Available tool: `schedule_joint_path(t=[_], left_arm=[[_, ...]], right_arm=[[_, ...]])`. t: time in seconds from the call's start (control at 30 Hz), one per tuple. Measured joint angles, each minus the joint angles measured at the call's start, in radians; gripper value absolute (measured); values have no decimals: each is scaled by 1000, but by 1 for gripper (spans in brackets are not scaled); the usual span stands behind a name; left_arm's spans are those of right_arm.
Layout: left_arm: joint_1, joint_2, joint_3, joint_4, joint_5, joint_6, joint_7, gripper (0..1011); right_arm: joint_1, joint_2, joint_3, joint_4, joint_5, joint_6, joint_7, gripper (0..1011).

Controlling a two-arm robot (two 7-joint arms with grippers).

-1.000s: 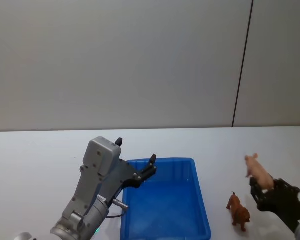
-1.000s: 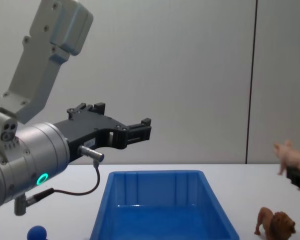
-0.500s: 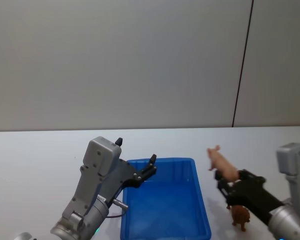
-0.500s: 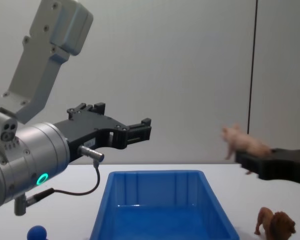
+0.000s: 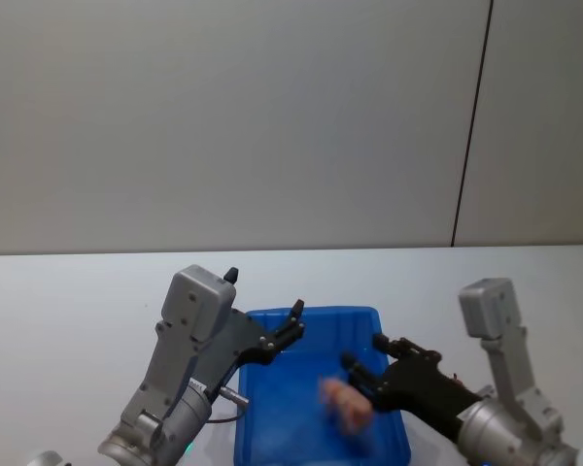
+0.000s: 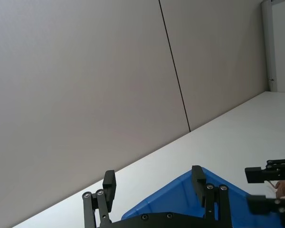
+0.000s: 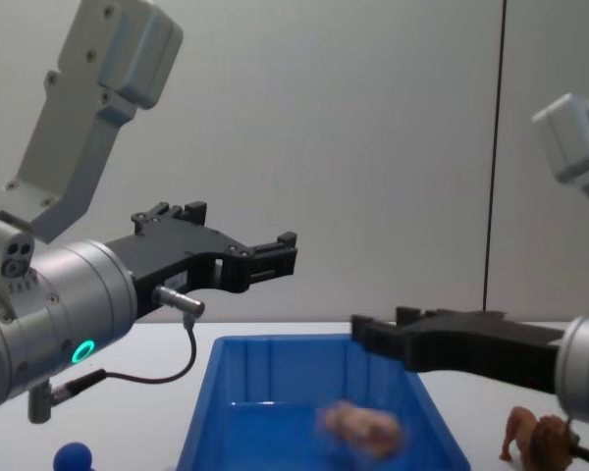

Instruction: Pick up the two dolls from the table and place them into the box.

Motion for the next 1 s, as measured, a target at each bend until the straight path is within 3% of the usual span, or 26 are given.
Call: schedule_joint_path(t=[0.2,0.53,1.0], left_arm=[[0,0,0,0,0,0,0,1002],[0,0,0,0,0,0,0,1001],[0,0,0,0,0,0,0,1001]], right_arm=[[14,-15,-12,21,-7,12,5,708],[7,-11,-11,9,-15,16,-50,998],[-73,50,19,-101,-31,-10,-181,1003]])
